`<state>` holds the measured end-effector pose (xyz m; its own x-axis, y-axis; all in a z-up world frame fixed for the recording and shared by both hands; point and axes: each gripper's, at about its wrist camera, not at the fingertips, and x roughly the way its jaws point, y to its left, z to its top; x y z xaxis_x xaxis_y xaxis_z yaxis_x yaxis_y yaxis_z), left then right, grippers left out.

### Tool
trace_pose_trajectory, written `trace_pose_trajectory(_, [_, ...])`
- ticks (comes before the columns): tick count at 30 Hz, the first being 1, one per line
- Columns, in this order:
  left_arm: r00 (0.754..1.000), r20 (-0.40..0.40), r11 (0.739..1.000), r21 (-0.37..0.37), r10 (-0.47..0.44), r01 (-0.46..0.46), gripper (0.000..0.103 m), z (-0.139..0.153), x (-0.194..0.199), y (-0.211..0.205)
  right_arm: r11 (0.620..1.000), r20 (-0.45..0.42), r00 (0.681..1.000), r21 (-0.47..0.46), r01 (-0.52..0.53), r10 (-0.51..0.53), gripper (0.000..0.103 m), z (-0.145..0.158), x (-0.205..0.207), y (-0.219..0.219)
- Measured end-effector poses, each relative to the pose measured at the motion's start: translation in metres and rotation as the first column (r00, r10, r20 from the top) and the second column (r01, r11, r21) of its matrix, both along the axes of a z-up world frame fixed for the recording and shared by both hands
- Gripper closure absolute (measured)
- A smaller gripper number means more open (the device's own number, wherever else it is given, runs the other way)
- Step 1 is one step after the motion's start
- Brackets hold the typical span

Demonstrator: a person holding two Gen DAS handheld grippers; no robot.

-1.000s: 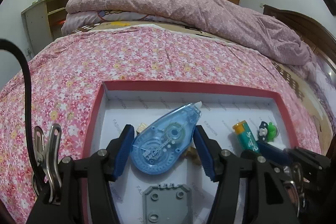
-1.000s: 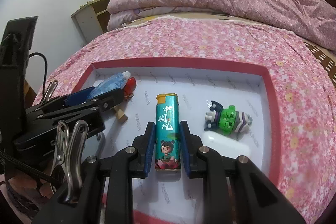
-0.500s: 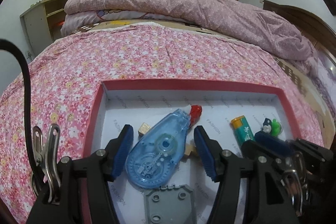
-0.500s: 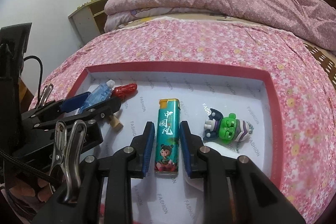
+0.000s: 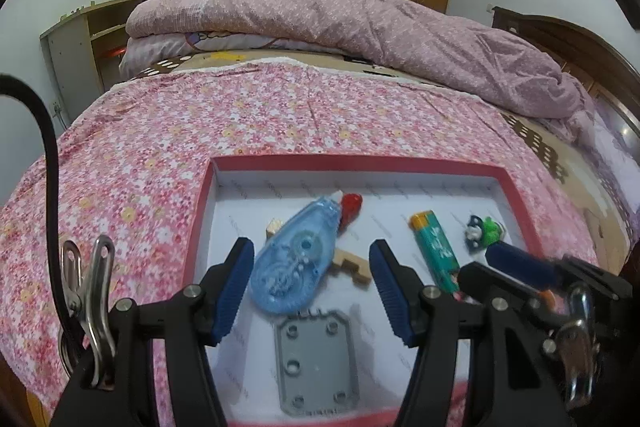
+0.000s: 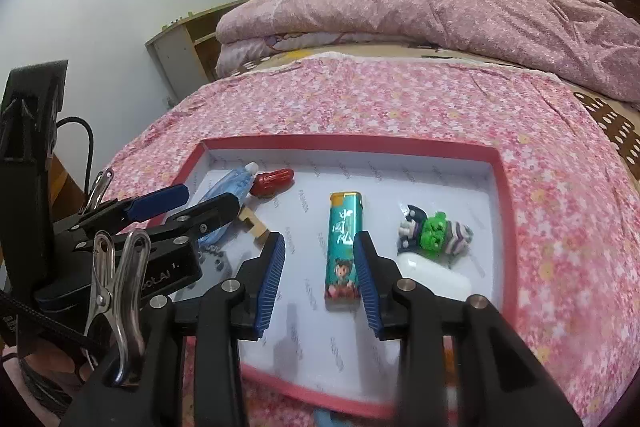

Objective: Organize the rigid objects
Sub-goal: 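Lower the lighter into the tray and open the right gripper while the left releases the correction tape, then withdraw both grippers toward the wooden chess piece and blue curved piece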

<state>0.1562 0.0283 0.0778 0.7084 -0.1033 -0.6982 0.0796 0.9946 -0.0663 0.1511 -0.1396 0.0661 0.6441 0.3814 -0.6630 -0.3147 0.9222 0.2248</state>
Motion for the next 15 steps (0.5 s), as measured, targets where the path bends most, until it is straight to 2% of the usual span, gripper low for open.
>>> trace_pose_trajectory(3, [1.0, 0.001, 1.0, 0.0, -0.008, 0.008, 0.04, 0.003, -0.012, -0.001, 1.0, 0.011, 1.0, 0.005, 0.004, -0.004, 0.065, 0.004, -0.012, -0.004])
trace_pose_trajectory(5, [1.0, 0.0, 1.0, 0.006, -0.013, 0.013, 0.04, 0.005, -0.021, -0.002, 1.0, 0.015, 1.0, 0.002, 0.003, -0.003, 0.06, 0.007, -0.02, -0.007])
trace_pose_trajectory(15, [1.0, -0.01, 0.999, 0.021, -0.028, 0.028, 0.04, 0.007, -0.063, -0.004, 1.0, 0.043, 0.999, -0.005, 0.001, -0.001, 0.059, 0.015, -0.058, -0.017])
